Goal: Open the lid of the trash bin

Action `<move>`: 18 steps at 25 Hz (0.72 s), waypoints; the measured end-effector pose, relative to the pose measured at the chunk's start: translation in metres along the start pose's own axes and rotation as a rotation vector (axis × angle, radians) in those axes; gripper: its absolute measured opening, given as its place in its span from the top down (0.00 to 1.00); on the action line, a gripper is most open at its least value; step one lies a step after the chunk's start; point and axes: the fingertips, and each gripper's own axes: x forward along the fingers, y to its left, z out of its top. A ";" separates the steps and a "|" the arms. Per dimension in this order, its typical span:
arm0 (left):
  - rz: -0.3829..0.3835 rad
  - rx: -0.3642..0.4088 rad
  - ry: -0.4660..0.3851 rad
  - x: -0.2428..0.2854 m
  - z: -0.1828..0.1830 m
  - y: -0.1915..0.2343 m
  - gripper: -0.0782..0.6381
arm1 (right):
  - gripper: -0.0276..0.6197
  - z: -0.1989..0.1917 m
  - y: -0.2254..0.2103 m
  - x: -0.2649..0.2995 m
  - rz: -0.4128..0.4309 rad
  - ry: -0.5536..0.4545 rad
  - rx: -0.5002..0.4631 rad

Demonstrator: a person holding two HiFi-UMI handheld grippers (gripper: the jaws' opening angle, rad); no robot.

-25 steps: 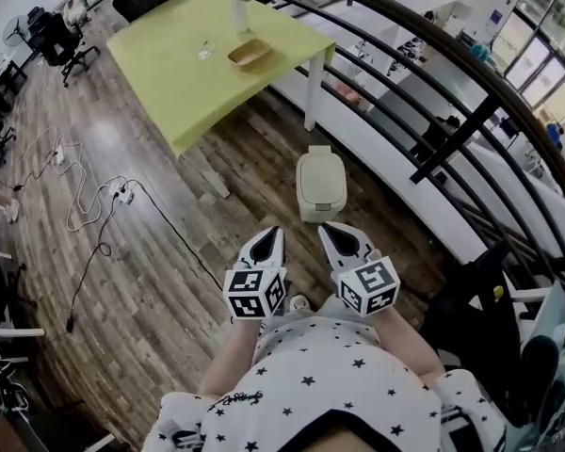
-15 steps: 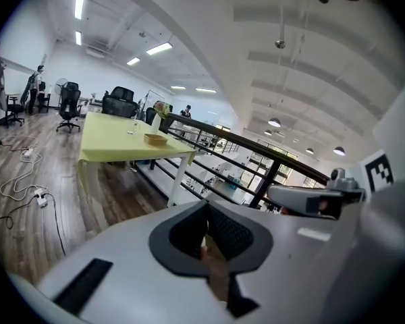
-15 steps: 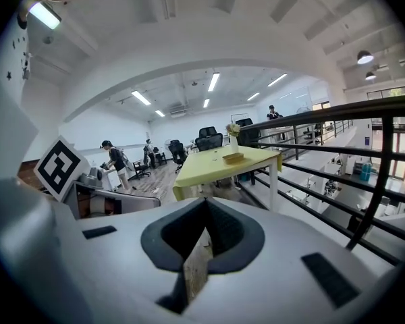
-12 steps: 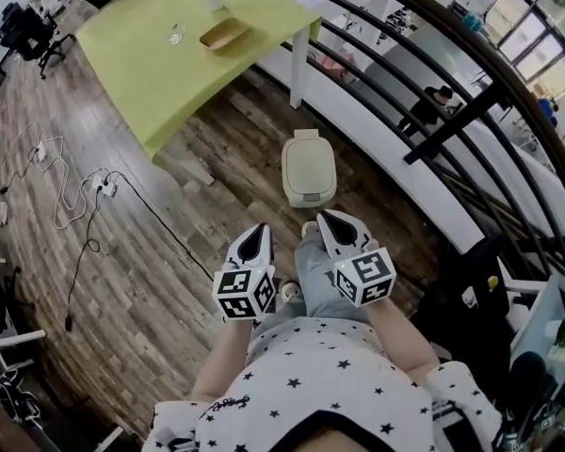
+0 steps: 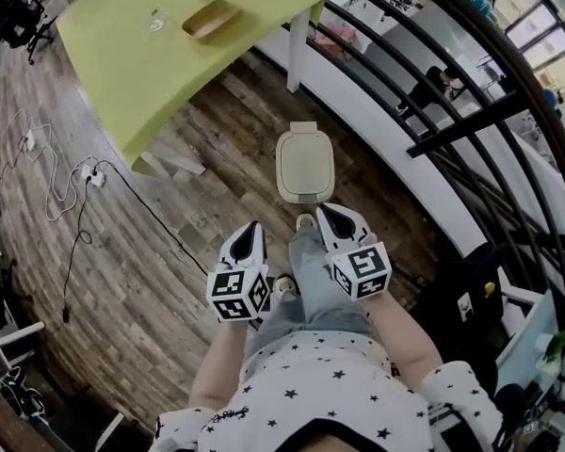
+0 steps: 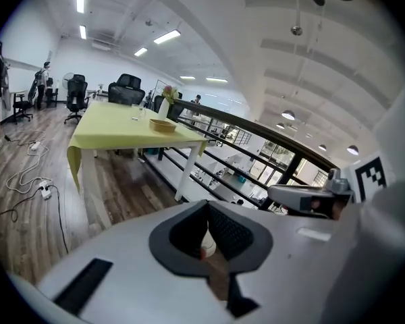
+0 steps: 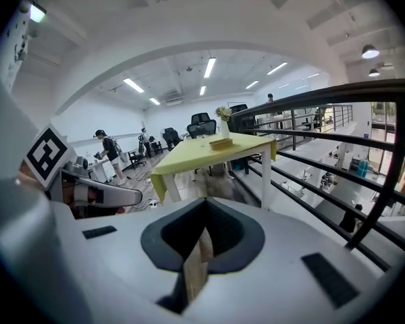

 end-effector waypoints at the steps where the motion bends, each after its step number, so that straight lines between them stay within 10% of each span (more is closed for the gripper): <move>1: 0.004 -0.001 0.006 0.006 -0.002 0.002 0.87 | 0.97 -0.004 -0.004 0.006 0.000 0.009 0.001; 18: 0.032 -0.028 0.153 0.098 -0.066 0.030 0.87 | 0.97 -0.131 -0.069 0.097 -0.045 0.205 0.058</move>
